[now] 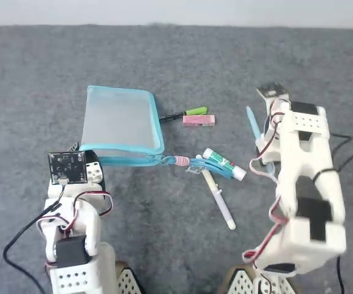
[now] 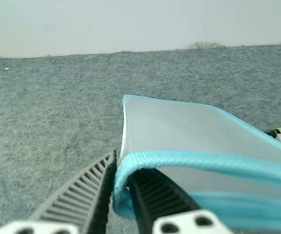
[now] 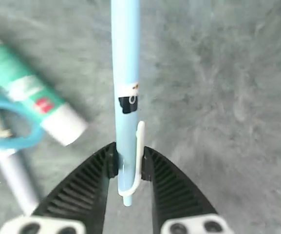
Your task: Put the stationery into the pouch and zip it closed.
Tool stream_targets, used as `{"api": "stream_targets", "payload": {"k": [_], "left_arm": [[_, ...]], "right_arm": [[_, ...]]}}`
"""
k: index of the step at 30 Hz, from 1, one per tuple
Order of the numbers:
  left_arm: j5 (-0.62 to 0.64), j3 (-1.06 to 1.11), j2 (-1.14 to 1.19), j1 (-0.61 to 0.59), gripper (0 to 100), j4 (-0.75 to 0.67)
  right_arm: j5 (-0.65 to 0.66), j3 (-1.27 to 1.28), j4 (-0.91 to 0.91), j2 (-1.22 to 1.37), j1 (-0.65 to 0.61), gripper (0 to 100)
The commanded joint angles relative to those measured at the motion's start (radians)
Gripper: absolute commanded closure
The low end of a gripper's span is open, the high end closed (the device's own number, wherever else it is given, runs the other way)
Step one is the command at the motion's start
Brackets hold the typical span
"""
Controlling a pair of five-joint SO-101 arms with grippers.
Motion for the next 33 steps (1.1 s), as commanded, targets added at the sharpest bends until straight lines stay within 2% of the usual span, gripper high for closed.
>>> {"api": "stream_targets", "payload": {"k": [1, 8, 14, 19, 23, 33], "left_arm": [[0.0, -0.021, -0.025, -0.003, 99, -0.04], [0.002, -0.019, -0.025, -0.003, 99, -0.04], [0.002, -0.019, -0.025, -0.003, 99, -0.04], [0.002, -0.019, -0.025, -0.003, 99, -0.04], [0.002, -0.019, -0.025, -0.003, 99, -0.04], [-0.002, -0.018, -0.023, 0.044, 99, -0.034]], "right_arm": [[-0.012, -0.057, 0.091, -0.222, -0.067, 99.1], [-0.005, -0.055, 0.286, -0.53, -0.226, 99.1], [0.101, -0.035, 0.432, -0.739, -0.529, 99.1], [0.106, 0.054, 0.441, -0.728, -0.713, 99.1], [0.104, 0.092, 0.441, -0.68, -0.751, 99.1], [0.086, 0.097, 0.372, -0.579, -0.748, 99.1]]}}
